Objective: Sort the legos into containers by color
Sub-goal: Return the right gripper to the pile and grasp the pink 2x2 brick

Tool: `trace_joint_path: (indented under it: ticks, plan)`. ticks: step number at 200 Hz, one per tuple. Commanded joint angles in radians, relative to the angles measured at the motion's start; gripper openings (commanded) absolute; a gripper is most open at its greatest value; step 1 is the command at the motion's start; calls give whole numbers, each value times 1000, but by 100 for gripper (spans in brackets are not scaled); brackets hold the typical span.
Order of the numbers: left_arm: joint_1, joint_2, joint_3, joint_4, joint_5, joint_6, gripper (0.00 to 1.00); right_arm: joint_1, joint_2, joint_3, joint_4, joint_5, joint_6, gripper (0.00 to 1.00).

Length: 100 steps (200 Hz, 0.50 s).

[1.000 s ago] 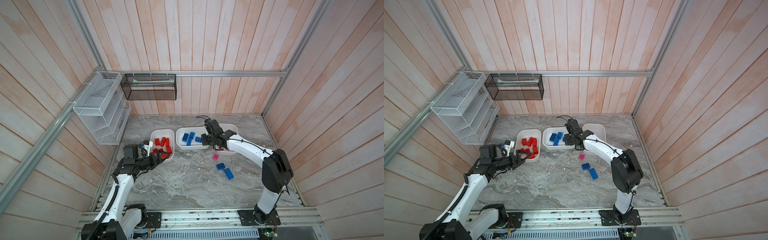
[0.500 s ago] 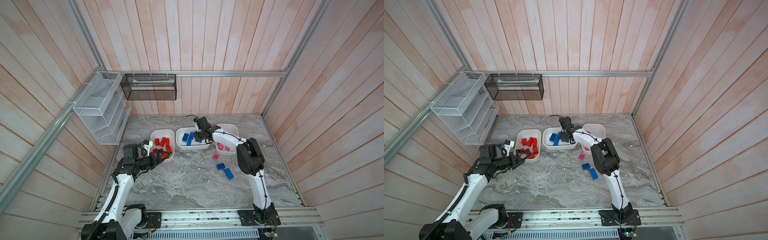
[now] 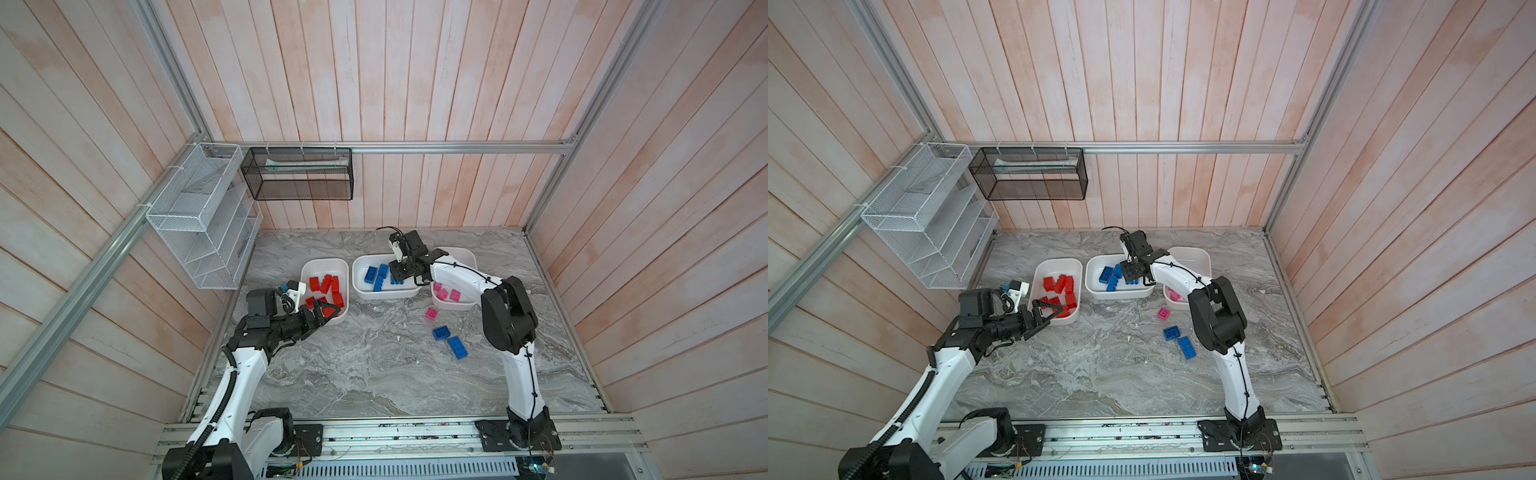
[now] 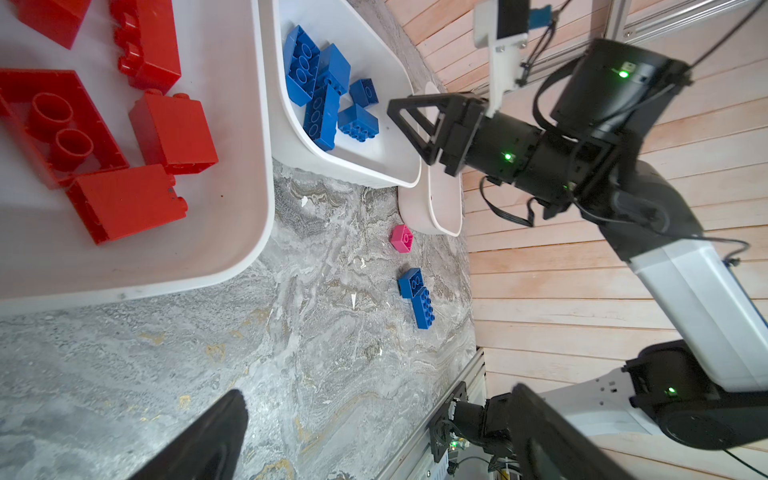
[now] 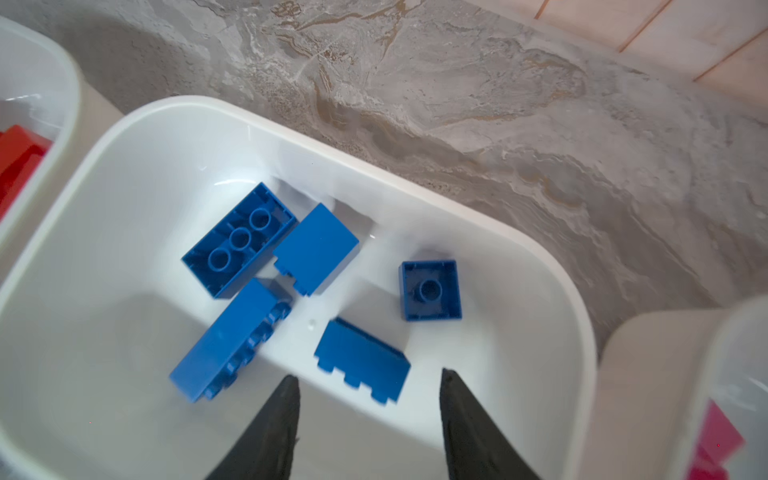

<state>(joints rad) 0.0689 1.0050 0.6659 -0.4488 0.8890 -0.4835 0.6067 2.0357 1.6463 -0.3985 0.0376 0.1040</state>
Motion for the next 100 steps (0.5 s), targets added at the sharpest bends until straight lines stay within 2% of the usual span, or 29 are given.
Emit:
trace_joint_path:
  ticks: [1, 29, 57, 82, 100]
  plan:
    - [-1, -6, -2, 16, 13, 13, 99, -3, -192, -129, -49, -28, 57, 56]
    - [-4, 4, -10, 38, 23, 6, 99, -2, -393, -355, -116, -11, 188, 59]
    - [-8, 25, -11, 46, 27, 13, 99, 24, -534, -544, -123, 16, 328, 62]
    - [-9, 34, -6, 48, 26, 16, 99, 33, -548, -626, -105, 61, 415, 63]
    - [-9, 26, -5, 41, 21, 19, 99, 46, -528, -647, -64, 93, 525, 63]
